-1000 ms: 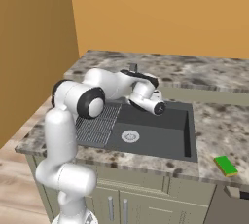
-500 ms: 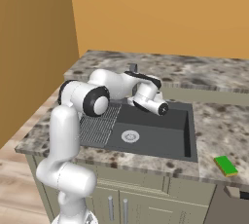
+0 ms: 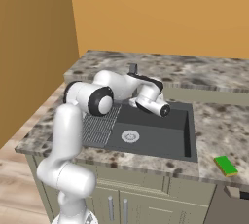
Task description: Soak the sponge with water for a few seconds and then drop it inside the sink.
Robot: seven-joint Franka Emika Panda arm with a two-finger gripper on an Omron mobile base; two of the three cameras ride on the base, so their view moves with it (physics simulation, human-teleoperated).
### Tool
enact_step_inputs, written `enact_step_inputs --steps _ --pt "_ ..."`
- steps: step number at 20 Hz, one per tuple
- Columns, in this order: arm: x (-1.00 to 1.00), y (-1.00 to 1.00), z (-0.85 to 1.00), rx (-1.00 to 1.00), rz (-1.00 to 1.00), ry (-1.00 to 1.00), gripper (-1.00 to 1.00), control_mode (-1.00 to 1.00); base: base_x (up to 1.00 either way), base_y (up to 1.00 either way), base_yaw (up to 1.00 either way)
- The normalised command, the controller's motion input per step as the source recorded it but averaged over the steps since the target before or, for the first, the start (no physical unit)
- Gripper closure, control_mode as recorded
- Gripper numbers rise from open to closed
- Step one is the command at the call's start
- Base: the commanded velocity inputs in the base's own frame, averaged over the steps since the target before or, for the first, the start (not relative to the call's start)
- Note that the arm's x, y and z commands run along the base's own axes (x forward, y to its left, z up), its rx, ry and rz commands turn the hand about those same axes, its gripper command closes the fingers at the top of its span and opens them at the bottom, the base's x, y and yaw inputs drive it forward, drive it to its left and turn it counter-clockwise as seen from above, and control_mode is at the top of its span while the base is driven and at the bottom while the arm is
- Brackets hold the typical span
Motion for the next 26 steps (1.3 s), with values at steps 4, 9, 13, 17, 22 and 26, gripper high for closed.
enact_step_inputs --steps 4,9,13,17,22,26 --pt "0.25 0.0 -0.01 0.0 0.0 0.0 -1.0 -1.0 0.0 0.0 0.0" --pt "0.25 0.0 0.0 0.0 0.0 0.0 -1.0 -1.0 0.0 0.0 0.0" --pt "0.19 0.0 -0.04 0.0 0.0 -0.02 -1.0 -1.0 0.0 0.0 0.0" --pt "0.13 -0.05 -0.06 0.0 0.0 -0.04 -1.0 -1.0 0.0 0.0 0.0" --pt "0.15 -0.03 -0.06 0.0 0.0 -0.04 -1.0 -1.0 0.0 0.0 0.0" --pt "0.15 0.0 -0.07 0.0 0.0 -0.06 -1.0 -1.0 0.0 0.0 0.0"
